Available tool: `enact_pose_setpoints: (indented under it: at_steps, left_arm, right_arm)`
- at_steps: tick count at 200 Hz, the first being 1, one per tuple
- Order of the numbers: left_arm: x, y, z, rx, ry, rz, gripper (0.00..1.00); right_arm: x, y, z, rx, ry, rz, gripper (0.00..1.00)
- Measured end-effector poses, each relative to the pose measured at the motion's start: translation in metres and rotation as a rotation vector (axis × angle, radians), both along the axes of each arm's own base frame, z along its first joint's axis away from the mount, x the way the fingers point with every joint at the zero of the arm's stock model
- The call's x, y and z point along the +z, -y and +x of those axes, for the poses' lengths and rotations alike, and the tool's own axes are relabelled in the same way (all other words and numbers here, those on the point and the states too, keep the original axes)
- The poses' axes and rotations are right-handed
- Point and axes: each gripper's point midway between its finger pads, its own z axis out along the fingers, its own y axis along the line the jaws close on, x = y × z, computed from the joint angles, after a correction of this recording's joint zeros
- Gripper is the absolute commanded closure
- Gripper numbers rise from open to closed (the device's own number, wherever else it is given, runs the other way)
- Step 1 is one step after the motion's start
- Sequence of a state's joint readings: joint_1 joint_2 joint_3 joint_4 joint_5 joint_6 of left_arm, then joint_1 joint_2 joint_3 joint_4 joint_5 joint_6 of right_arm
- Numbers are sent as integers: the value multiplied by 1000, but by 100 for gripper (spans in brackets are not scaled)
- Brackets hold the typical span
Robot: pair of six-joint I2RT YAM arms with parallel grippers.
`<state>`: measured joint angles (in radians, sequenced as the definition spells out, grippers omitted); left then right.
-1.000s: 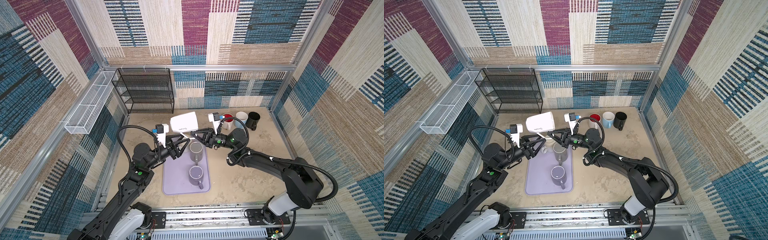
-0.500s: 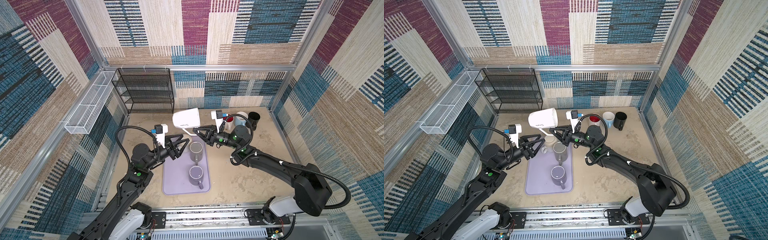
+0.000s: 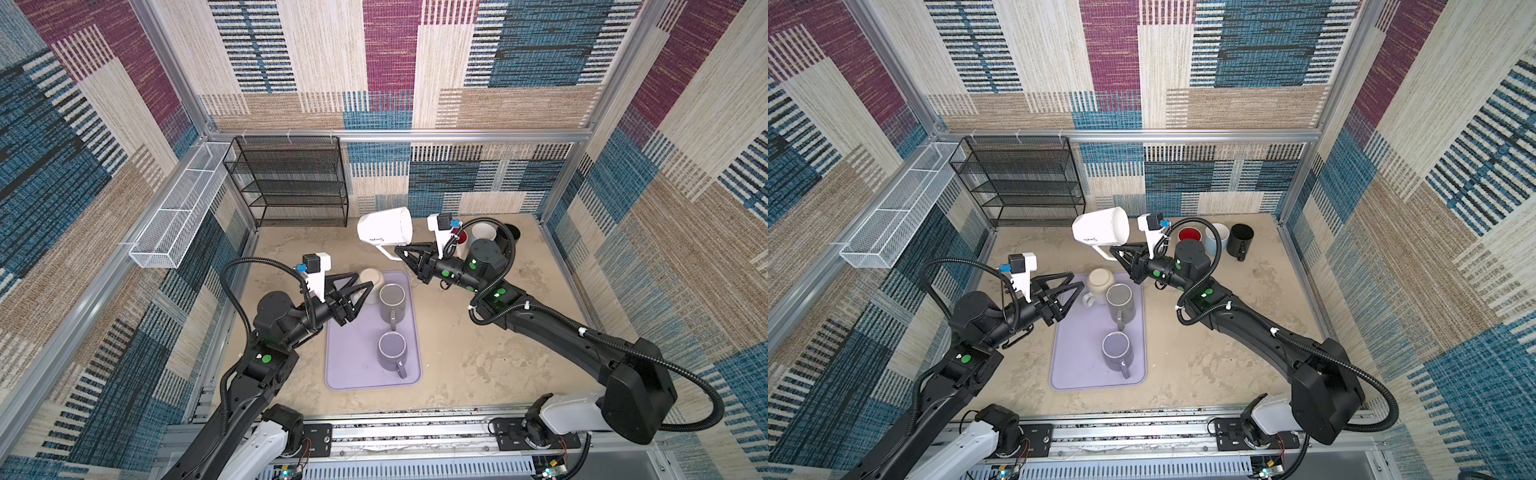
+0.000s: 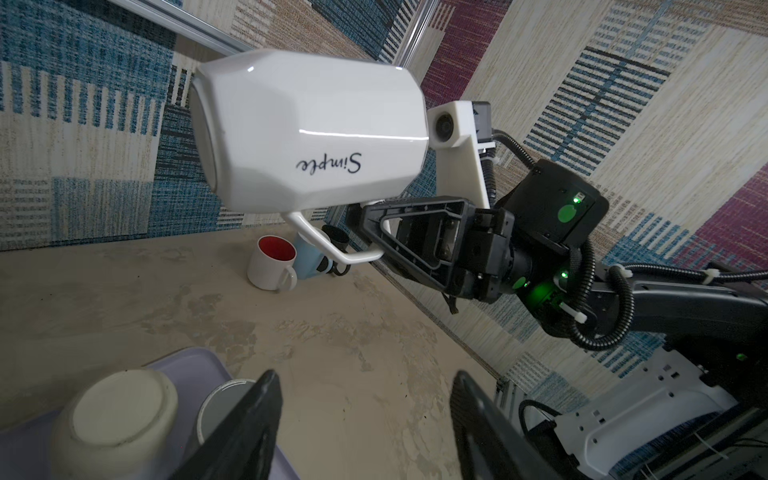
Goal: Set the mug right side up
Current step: 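Pull the mug away with the right gripper while the left gripper opens, then carry the octagonal mug toward the red-lined mug and lower it upright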
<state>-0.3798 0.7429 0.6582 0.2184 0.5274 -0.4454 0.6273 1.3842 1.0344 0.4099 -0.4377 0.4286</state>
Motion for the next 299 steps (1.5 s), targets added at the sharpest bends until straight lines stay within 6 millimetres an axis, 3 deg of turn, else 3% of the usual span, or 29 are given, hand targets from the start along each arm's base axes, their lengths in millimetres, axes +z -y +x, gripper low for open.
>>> enact_pose_setpoints:
  at_steps: [100, 202, 299]
  left_arm:
    - [-11, -5, -2, 28, -41, 49, 35]
    - [-14, -10, -8, 44, -43, 79, 36]
    - [-17, -14, -13, 53, -49, 97, 36]
  right_arm:
    - [-14, 45, 59, -224, -62, -123, 100]
    - [-85, 73, 122, -431, -228, -383, 100]
    - [-142, 86, 165, -542, -406, -626, 100]
